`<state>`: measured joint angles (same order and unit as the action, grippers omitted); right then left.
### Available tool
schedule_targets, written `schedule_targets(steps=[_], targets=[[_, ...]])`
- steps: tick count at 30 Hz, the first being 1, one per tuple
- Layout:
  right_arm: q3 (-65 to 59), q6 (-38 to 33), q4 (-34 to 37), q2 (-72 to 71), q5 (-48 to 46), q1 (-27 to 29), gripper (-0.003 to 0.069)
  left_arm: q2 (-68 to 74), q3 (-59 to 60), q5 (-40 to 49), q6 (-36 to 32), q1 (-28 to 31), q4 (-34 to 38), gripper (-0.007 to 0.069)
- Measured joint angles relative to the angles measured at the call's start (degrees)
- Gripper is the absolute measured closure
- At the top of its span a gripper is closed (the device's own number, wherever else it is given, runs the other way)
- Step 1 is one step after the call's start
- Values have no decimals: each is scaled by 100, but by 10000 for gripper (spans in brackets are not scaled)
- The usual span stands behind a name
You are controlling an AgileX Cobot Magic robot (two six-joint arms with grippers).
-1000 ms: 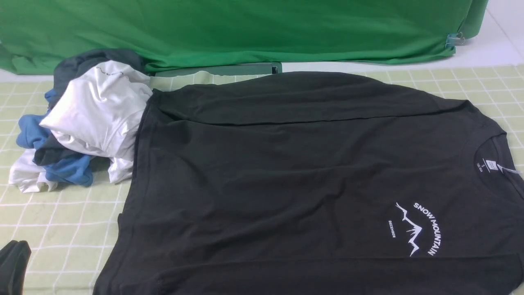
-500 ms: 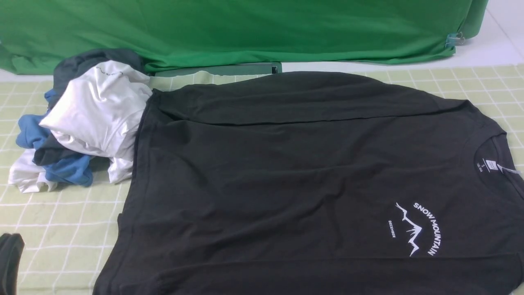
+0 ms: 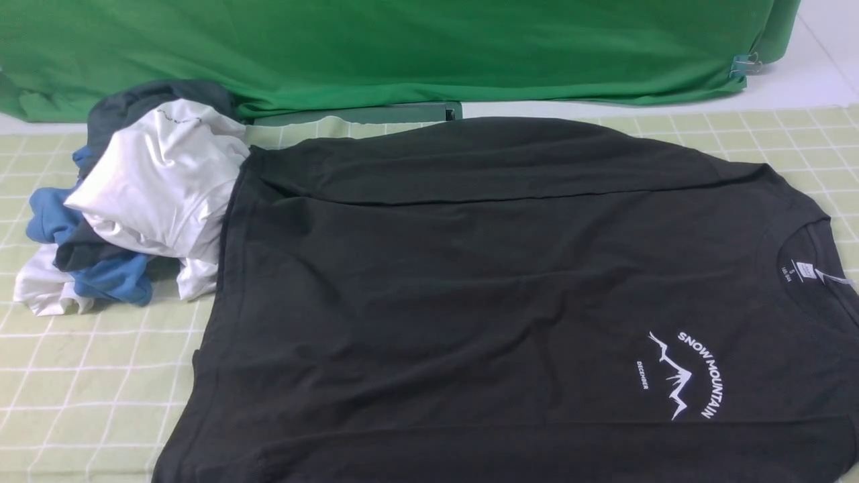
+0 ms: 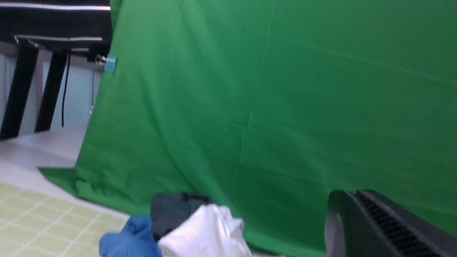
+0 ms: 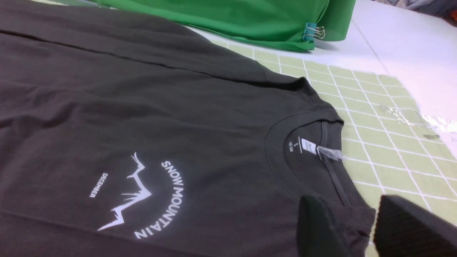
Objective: Fold a long-sleeved shirt over a green coffee tablecloth.
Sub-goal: 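Grasp the left edge of the dark T-shirt lying flat on the table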
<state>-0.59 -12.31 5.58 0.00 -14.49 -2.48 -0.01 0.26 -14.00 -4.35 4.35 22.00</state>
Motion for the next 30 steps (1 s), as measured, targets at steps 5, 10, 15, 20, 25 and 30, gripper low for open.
schedule_targets(steps=[5, 10, 15, 20, 25, 30], targets=[[0, 0, 0, 0, 0, 0, 414, 0, 0, -1017, 877, 0, -66, 610], [0, 2, 15, 0, 183, 0, 414, 6, -288, -1884, 1132, 0, -360, 610], [-4, 499, 65, 0, 1264, 0, 414, 577, -1807, -699, 1183, 0, -452, 610], [-4, 2186, 95, 0, 2041, 0, 414, 1899, -3306, 1400, 1182, 0, -955, 610], [-4, 3457, 112, 0, 2170, 11, 414, 3562, -4094, 3933, 1044, 0, -964, 610], [-4, 3709, 112, 0, 2268, 11, 414, 4894, -4085, 5628, 30, 0, -394, 610]])
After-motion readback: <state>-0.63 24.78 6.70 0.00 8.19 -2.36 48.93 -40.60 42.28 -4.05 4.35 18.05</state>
